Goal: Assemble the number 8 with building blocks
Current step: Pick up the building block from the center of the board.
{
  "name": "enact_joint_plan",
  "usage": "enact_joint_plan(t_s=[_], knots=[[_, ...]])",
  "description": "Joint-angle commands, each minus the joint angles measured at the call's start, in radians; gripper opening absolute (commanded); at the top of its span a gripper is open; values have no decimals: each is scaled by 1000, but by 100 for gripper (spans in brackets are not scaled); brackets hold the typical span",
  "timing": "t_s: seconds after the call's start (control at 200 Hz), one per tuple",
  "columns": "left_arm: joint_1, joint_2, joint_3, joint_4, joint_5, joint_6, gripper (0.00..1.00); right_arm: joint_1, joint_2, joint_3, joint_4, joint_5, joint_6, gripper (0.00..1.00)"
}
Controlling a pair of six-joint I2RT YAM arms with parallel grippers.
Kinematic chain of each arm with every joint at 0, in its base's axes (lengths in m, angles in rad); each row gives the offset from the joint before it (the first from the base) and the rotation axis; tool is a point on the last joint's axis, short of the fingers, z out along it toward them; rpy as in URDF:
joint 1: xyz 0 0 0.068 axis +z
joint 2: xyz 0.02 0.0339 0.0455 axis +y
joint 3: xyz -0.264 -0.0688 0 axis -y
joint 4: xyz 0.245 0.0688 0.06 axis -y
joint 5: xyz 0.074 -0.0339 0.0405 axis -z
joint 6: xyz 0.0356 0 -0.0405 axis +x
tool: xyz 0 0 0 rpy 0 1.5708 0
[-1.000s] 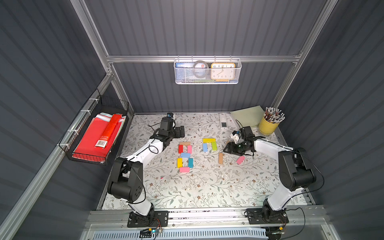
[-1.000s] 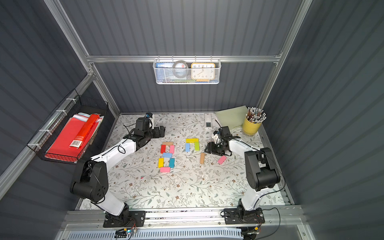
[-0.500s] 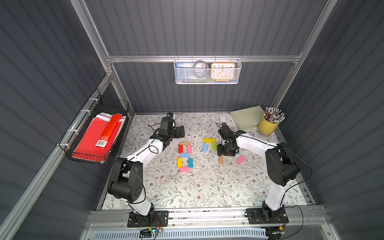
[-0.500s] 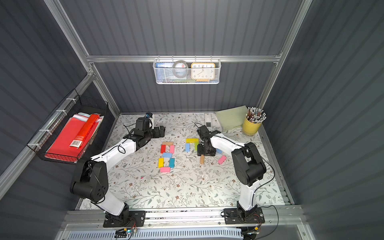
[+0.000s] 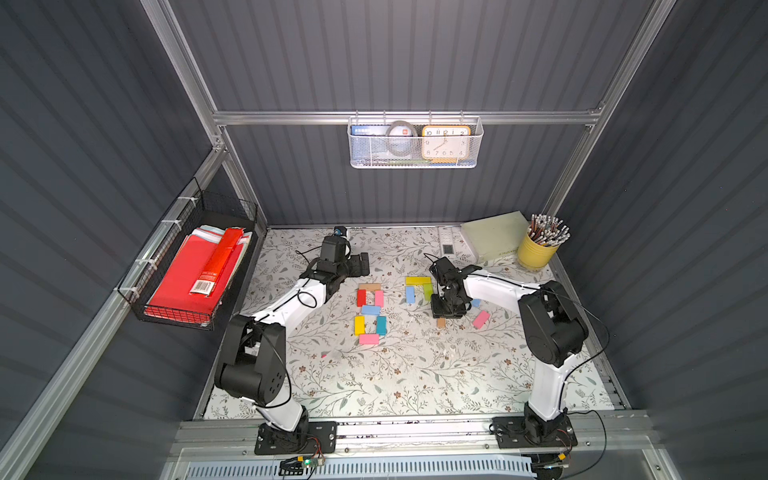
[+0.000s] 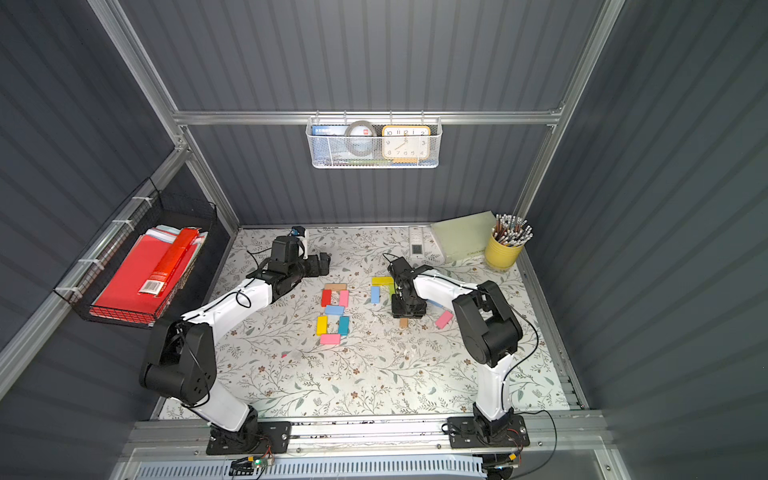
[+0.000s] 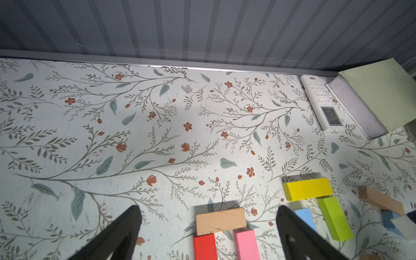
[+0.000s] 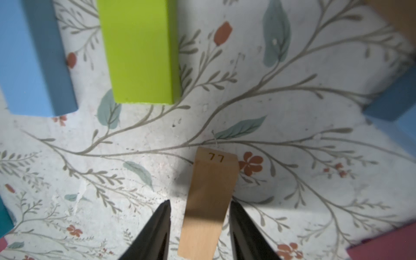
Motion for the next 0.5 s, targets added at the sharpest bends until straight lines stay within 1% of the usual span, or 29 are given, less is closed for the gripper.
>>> enact_joint_plan(t_s=[0.0,0.085,0.135,0.22,0.33,0.495], knots=[[-3,-56,-10,14,9,15,98,5,13,-4,-34,36,7,40],[-3,-51,-8,11,15,14,98,6,12,-4,-38,48,-7,32],[-3,-51,-8,12,15,15,98,11,12,1,-41,56,-22,26],[-3,-51,-8,11,16,14,98,25,15,28,-47,70,-71,22],[-3,-54,-10,12,15,15,98,61,22,84,-66,111,-198,18],[-3,-53,-8,9,12,15,98,123,8,132,-22,117,-484,9]])
